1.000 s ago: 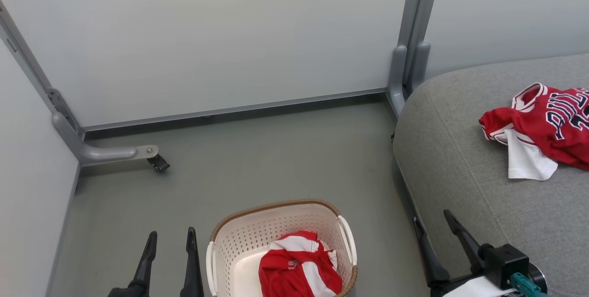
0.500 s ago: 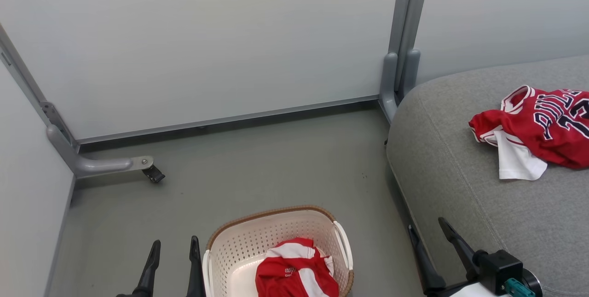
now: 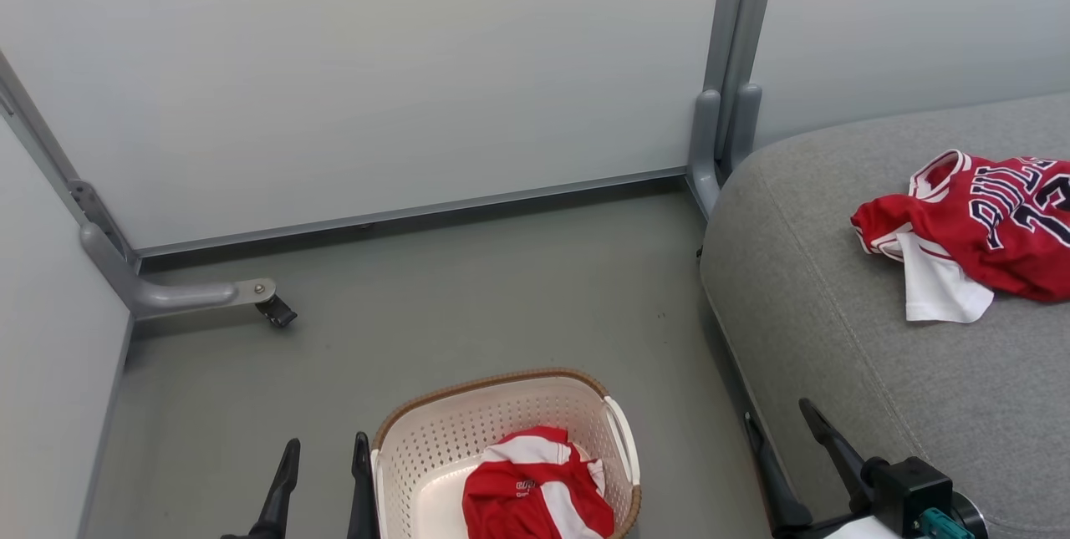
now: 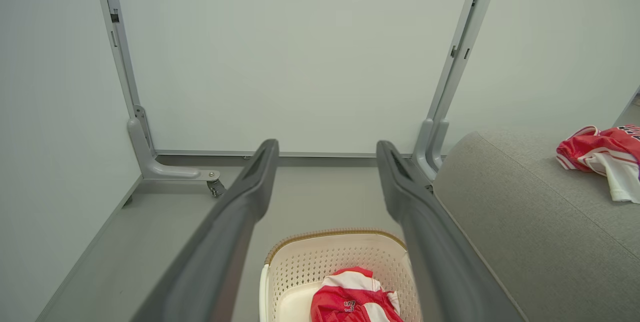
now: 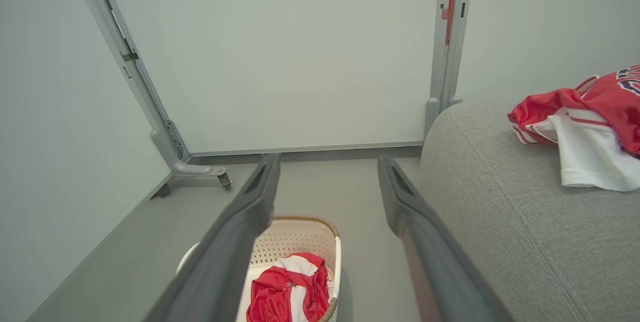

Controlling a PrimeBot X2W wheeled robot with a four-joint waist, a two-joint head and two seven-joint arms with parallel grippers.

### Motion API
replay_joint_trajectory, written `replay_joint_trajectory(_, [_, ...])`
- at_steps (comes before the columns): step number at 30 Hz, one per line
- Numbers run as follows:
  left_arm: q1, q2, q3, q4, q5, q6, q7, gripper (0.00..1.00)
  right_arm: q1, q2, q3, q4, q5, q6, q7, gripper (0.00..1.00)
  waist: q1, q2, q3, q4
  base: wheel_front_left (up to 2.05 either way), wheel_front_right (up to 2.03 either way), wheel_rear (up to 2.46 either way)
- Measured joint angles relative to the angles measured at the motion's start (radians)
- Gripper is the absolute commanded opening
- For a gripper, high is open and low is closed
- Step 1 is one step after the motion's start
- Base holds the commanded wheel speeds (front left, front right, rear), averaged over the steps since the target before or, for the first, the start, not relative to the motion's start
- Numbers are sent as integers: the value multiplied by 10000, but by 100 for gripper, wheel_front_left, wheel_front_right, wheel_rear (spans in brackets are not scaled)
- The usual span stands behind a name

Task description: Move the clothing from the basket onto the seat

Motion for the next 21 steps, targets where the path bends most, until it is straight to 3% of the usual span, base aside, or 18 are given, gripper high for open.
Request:
replay_joint_trajectory(11, [-599, 0, -238, 472, -15, -247, 2, 100, -268, -2, -322, -222, -163, 0, 0, 100, 0, 0, 923, 3, 0, 0, 0])
replay_joint_trajectory(16, [-2423, -2, -449, 828, 313, -853, 0, 100, -1569, -198, -564, -853, -255, 0, -2, 100, 0, 0, 1917, 24, 0, 0, 0])
replay_joint_trajectory(21, [-4451, -2, -959, 2165, 581, -1398, 2, 100, -2732, -500, -899, -1285, -341, 0, -2, 100, 1, 0, 3341, 68, 0, 0, 0])
